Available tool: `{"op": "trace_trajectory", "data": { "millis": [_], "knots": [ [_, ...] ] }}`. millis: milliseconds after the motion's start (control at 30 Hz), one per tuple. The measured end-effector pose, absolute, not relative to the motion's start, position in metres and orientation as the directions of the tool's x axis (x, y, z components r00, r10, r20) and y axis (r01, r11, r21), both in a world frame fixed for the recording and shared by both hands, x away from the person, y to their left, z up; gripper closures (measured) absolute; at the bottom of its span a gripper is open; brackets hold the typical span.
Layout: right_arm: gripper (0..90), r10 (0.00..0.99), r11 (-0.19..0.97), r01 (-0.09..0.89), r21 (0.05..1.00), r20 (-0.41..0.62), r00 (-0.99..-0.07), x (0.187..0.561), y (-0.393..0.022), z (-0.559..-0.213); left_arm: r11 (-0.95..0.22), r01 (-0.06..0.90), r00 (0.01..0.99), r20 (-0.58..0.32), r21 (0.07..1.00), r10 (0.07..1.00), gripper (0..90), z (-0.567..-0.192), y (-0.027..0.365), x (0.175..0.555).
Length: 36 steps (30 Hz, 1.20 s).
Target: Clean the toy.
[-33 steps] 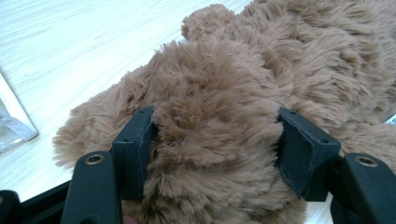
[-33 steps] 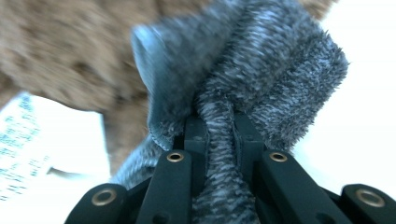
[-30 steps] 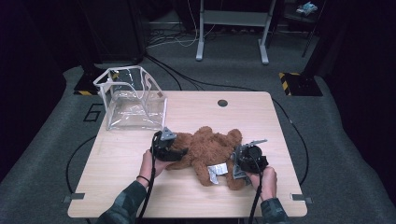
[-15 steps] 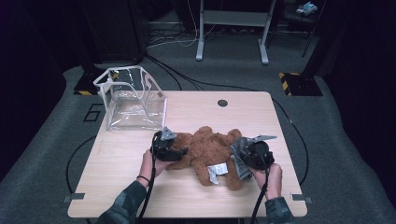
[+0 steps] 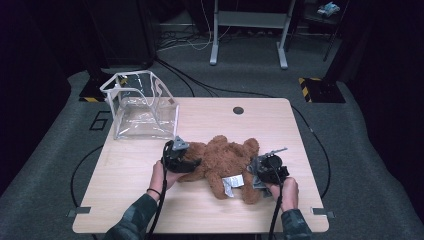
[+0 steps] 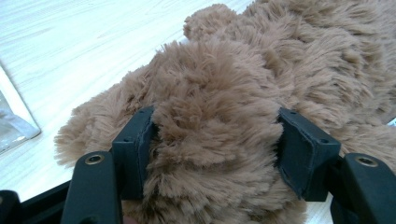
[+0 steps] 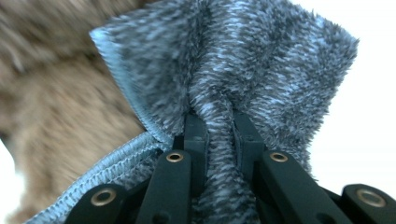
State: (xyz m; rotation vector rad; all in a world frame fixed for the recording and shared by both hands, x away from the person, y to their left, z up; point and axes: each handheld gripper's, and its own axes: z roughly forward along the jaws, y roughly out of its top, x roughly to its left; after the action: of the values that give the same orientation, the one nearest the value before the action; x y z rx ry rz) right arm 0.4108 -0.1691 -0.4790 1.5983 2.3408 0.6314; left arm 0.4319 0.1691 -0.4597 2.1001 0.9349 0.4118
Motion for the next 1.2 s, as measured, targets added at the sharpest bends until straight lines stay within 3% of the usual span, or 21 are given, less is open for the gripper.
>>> {"op": "trace_trajectory", "data": {
  "millis": [267,433,667,767,800,933,1067,1200],
  "knots": [
    [79.5,0.907,0.297,0.761,0.577,0.080,-0.414,0.400,-0.161,-0.442,-0.417,0.486,0.675,-0.026,0.768,0.737,35.0,-0.459,0.169,0.433],
    [79.7,0.891,0.376,0.765,0.524,0.022,-0.453,0.408,-0.142,-0.460,-0.406,0.483,0.674,-0.033,0.776,0.738,35.0,-0.461,0.171,0.432],
    [79.9,0.915,0.333,0.824,0.458,0.054,-0.400,0.394,-0.178,-0.480,-0.396,0.484,0.671,-0.041,0.781,0.740,35.0,-0.462,0.172,0.432],
    [79.8,0.924,0.310,0.821,0.479,0.052,-0.379,0.387,-0.187,-0.474,-0.393,0.484,0.669,-0.041,0.782,0.742,35.0,-0.462,0.172,0.432],
    [79.8,0.929,0.268,0.805,0.530,0.077,-0.361,0.381,-0.192,-0.460,-0.393,0.487,0.664,-0.039,0.780,0.746,35.0,-0.462,0.170,0.432],
    [79.7,0.914,0.284,0.762,0.582,0.077,-0.399,0.384,-0.178,-0.444,-0.390,0.488,0.660,-0.037,0.781,0.750,35.0,-0.462,0.170,0.432],
    [79.7,0.891,0.351,0.755,0.554,0.051,-0.451,0.379,-0.161,-0.450,-0.394,0.488,0.664,-0.039,0.779,0.746,35.0,-0.461,0.170,0.433],
    [79.8,0.896,0.370,0.773,0.516,0.023,-0.444,0.367,-0.165,-0.468,-0.400,0.488,0.665,-0.034,0.776,0.746,35.0,-0.461,0.170,0.433]
  ]
}}
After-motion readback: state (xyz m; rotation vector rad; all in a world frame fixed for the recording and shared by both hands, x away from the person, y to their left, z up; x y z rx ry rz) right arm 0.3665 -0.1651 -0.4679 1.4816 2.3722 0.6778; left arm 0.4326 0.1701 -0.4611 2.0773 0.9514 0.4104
